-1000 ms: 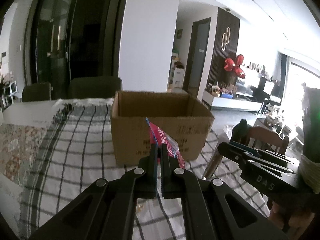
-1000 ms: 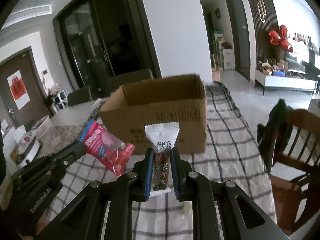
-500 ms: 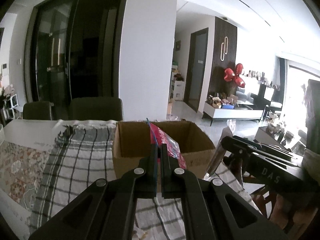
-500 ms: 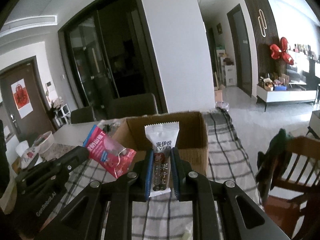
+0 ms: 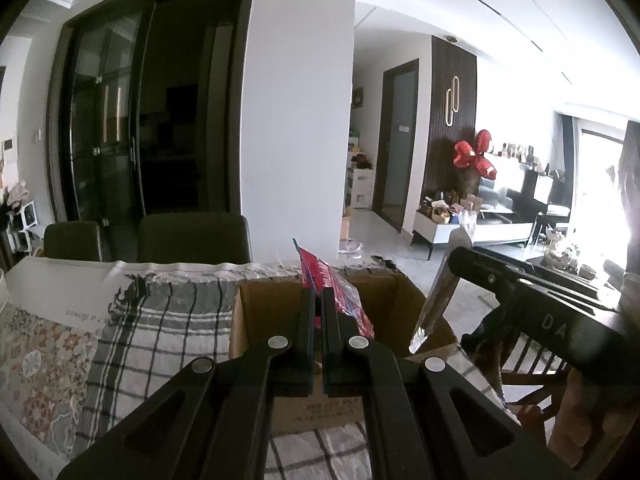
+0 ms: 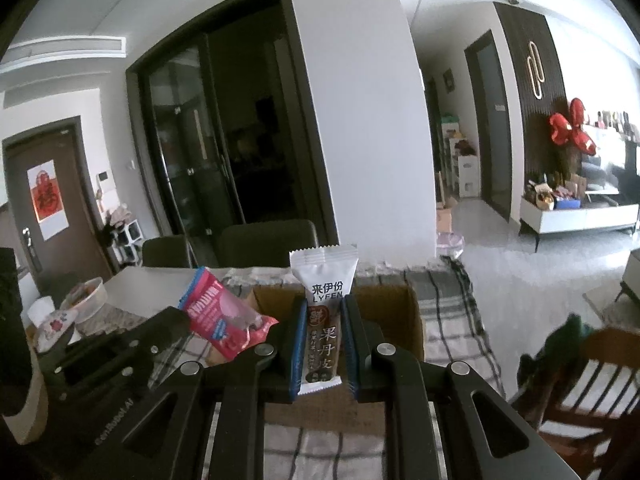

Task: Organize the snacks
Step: 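Lower both packets into the box and open both tools, then withdraw both open tools from the box toward the remaining snacks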

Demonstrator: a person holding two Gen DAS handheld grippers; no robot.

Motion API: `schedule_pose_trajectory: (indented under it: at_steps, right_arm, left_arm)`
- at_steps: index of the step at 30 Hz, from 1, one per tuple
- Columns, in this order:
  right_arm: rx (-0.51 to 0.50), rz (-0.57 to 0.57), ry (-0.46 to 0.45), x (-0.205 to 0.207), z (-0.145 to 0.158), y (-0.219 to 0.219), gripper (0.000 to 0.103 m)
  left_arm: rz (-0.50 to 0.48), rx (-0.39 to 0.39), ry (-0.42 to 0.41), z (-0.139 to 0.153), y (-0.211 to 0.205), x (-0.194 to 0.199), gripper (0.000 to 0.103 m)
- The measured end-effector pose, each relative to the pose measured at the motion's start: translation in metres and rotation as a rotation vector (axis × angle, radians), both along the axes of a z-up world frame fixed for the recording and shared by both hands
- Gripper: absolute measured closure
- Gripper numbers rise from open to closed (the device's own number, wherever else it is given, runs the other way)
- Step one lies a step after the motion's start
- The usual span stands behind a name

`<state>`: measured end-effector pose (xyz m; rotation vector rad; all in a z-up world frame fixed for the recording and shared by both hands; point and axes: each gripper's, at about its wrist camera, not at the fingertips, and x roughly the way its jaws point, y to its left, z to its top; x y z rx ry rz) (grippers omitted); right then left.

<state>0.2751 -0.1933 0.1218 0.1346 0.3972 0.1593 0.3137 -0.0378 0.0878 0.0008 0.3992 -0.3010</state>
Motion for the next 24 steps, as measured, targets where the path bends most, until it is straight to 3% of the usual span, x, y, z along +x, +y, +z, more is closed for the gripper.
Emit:
schedule_pose_trajectory:
  at_steps: [9, 10, 12, 13, 14, 15, 17, 24]
  right_arm:
    - [-0.018, 0.023, 0.071, 0.049, -0.023, 0.003, 0.085]
    - [-0.017, 0.027, 0.082, 0.054, -0.027, 0.002, 0.085]
    - [-0.017, 0.026, 0.112, 0.062, -0.036, 0.0, 0.083]
    - [-0.018, 0.025, 0.133, 0.066, -0.041, 0.0, 0.08]
    - [-0.016, 0.026, 0.144, 0.068, -0.044, -0.001, 0.07]
    - [-0.015, 0.023, 0.148, 0.067, -0.046, -0.003, 0.063]
    - [-0.022, 0.012, 0.14, 0.063, -0.049, -0.004, 0.062]
    - [-0.073, -0.014, 0.117, 0.035, -0.045, -0.002, 0.058]
  left_arm:
    - [-0.013, 0.02, 0.074, -0.019, -0.009, 0.04, 0.097]
    - [-0.012, 0.013, 0.087, -0.021, -0.009, 0.044, 0.094]
    - [-0.004, 0.015, 0.101, -0.024, -0.008, 0.049, 0.078]
    - [0.011, 0.018, 0.101, -0.025, -0.007, 0.05, 0.067]
    - [0.023, 0.018, 0.1, -0.026, -0.005, 0.049, 0.063]
    - [0.028, 0.017, 0.102, -0.027, -0.003, 0.048, 0.061]
    - [0.033, 0.014, 0.109, -0.028, 0.0, 0.045, 0.055]
    - [0.06, 0.041, 0.119, -0.028, 0.01, 0.021, 0.049]
